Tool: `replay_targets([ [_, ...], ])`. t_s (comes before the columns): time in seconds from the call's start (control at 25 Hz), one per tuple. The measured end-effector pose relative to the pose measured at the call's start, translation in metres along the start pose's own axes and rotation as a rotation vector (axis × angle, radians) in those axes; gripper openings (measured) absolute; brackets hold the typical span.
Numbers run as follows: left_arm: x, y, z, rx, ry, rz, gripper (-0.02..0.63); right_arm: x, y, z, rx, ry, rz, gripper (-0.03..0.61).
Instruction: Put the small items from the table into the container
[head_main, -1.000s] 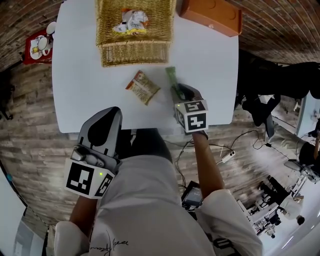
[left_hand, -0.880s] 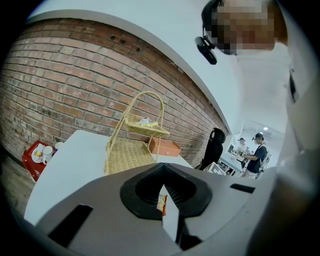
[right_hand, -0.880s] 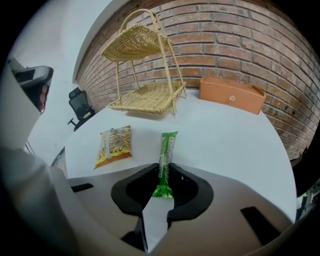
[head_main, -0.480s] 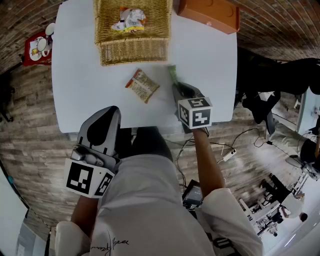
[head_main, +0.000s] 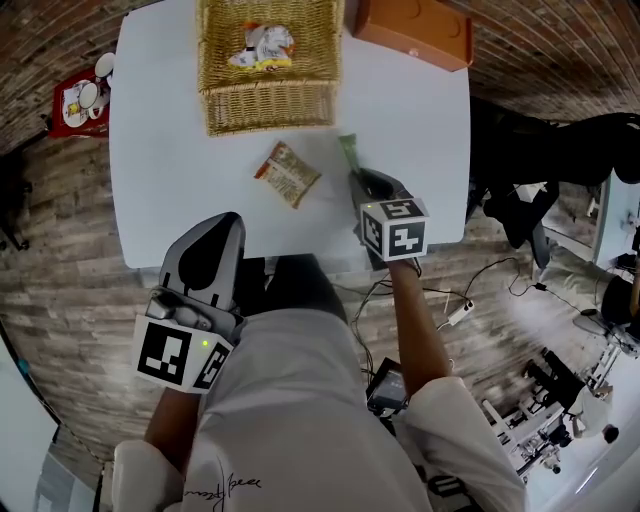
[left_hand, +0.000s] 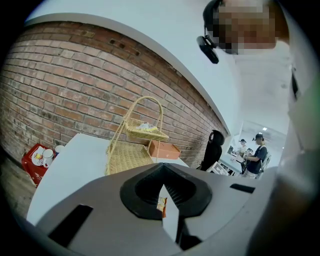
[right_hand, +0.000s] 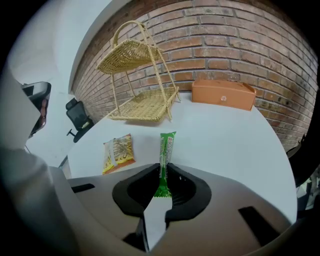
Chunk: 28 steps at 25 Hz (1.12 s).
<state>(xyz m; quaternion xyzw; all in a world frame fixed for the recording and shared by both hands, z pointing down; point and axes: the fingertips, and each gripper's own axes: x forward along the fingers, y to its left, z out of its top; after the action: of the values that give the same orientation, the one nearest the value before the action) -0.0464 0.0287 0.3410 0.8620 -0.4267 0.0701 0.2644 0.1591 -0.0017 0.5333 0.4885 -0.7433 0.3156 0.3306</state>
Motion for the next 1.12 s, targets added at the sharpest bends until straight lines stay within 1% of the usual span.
replay_targets([
  [0.44, -0.001, 0.005, 0.01, 0.02, -0.015, -0.013, 0.009, -0.011, 0.008, 0.015, -0.001, -0.022, -0.005, 0.055],
  [0.56, 0.001, 0.008, 0.009, 0.059, 0.014, 0.007, 0.009, -0.014, 0.01, 0.018, -0.006, -0.022, -0.006, 0.055],
  [0.68, 0.003, 0.007, 0.011, 0.083, 0.018, -0.002, 0.009, -0.018, 0.013, 0.024, -0.008, -0.032, -0.007, 0.055],
  [0.92, 0.004, 0.005, 0.015, 0.086, -0.008, -0.025, 0.009, -0.027, 0.019, 0.034, -0.021, -0.045, -0.006, 0.054],
  [1.12, 0.005, 0.004, 0.018, 0.088, -0.011, -0.04, 0.009, -0.035, 0.024, 0.043, -0.046, -0.047, 0.0, 0.054],
])
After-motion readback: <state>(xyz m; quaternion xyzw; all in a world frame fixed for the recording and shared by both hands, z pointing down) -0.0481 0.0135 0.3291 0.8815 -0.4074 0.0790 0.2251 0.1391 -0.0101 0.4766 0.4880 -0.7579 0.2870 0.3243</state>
